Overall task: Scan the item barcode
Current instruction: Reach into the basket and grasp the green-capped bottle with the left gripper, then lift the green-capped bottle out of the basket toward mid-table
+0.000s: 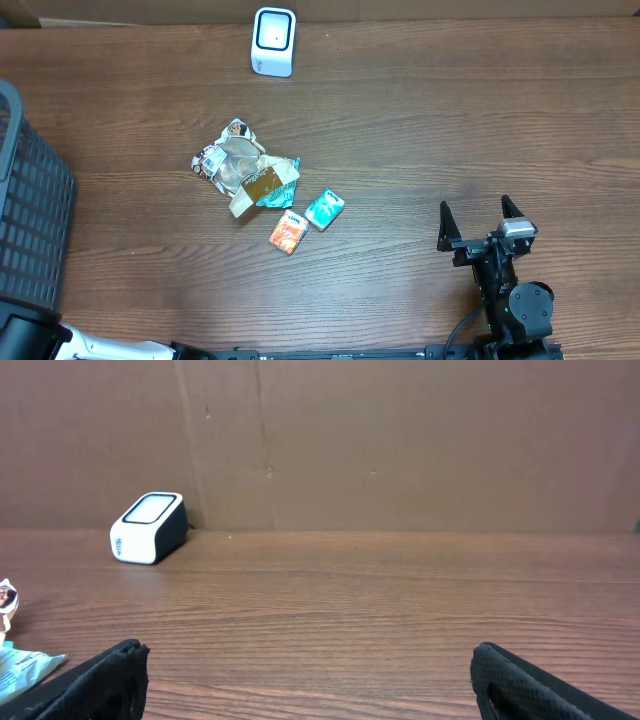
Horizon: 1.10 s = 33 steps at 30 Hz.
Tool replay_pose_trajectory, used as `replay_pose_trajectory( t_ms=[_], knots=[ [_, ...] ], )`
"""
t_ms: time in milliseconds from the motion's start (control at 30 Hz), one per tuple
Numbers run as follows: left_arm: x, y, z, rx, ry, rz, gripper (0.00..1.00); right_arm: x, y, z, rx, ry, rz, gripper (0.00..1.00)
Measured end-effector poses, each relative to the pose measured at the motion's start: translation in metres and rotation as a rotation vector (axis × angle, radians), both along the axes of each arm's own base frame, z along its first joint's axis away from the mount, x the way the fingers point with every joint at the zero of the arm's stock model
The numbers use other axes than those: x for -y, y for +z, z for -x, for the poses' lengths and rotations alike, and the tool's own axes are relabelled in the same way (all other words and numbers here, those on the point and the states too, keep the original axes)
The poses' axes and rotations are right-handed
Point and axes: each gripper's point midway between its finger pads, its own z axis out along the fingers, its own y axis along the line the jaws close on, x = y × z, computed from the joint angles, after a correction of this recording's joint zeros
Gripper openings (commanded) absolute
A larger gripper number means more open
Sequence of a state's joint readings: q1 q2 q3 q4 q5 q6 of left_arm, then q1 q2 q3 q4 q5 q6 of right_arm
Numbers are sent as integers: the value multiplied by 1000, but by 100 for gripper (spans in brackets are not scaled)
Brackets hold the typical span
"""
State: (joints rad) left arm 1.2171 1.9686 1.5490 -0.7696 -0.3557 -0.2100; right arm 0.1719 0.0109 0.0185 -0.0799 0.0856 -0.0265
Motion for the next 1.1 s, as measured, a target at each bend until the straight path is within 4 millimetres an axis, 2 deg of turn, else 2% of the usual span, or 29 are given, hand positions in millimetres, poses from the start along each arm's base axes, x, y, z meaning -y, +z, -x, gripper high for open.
replay_pose_trajectory(
  t_ms=[133, 233, 400, 600, 733, 867, 967, 1100],
  knots=[
    [1, 1, -10, -4, -24, -9, 59, 0, 0, 0, 1, 0, 0, 100],
    [3, 2, -28, -10, -73, -17, 58, 0, 0, 0, 0, 0, 0, 100],
    [20, 3, -82, -10, -208, -25, 59, 0, 0, 0, 0, 0, 0, 100],
    [39, 3, -128, 24, -332, -19, 57, 0, 0, 0, 0, 0, 0, 100],
    [51, 4, -144, 29, -379, 6, 54, 0, 0, 0, 0, 0, 0, 100],
    [65, 8, -147, 29, -401, 62, 54, 0, 0, 0, 0, 0, 0, 100],
    [64, 25, -148, 34, -403, 68, 54, 0, 0, 0, 0, 0, 0, 100],
    [50, 80, -162, 86, -409, -18, 54, 0, 0, 0, 1, 0, 0, 100]
  ],
)
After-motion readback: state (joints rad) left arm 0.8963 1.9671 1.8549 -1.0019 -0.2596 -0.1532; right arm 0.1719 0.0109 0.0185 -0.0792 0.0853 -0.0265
